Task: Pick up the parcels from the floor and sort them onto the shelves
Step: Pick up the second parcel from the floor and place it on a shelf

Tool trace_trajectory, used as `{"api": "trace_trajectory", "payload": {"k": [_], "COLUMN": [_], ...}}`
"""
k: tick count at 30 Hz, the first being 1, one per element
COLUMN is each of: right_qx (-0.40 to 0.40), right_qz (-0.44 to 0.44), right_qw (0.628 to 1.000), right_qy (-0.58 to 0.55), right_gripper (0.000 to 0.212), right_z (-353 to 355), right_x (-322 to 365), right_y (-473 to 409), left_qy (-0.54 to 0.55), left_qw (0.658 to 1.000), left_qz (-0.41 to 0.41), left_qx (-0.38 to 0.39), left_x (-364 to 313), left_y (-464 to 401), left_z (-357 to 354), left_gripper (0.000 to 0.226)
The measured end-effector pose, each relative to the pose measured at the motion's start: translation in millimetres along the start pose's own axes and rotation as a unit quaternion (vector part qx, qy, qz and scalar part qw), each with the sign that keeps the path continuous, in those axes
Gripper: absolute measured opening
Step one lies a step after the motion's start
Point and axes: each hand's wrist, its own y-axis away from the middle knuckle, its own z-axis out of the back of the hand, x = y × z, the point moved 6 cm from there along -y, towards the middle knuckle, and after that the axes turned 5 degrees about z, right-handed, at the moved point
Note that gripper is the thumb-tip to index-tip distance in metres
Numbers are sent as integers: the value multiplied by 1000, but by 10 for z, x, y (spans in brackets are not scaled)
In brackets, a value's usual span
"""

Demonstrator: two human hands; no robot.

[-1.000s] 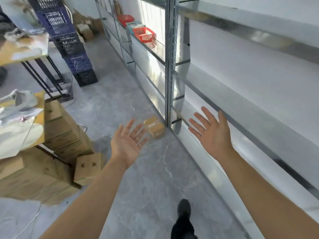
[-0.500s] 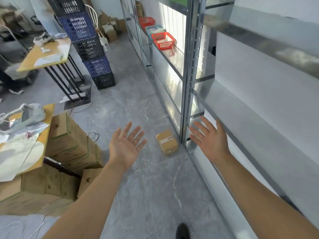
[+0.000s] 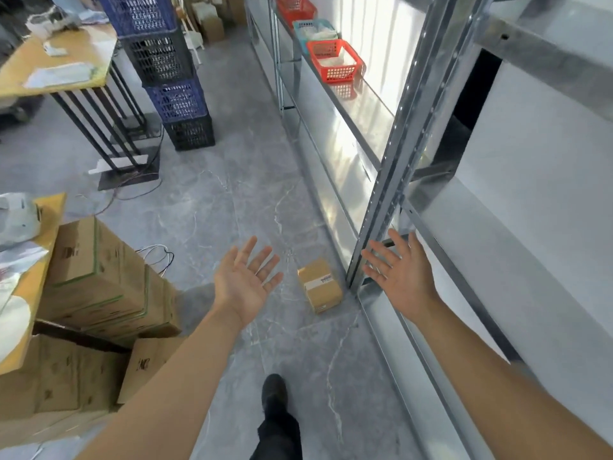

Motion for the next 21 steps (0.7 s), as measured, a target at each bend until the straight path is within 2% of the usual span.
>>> {"api": "trace_trajectory", "payload": {"k": [6,11,15,21], "right_qx": [-41,-73,-97,-122], "right_qz": [-18,-57,-100,-158], "right_qw": [999,996,990,976], "right_qy": [-14,-12,-6,91], "right_gripper": [59,61,65,64], "right_z": [-263,-217,81,919], "right_x": [-279,-605,-1068,-2176], "right_y": [-701,-1295,-1929,-3061], "left_qy": [-19,-30,-18,8], "left_qw": [999,998,995,986], "left_qz": [32,54,72,105], "left_qx": [3,-30,-60,-127], "left_x": [-446,-531,-252,607], "left_y": [-889,-1567,-2206,-3400], "left_z": [46,214,487,1137], "left_gripper": [52,51,52,55]}}
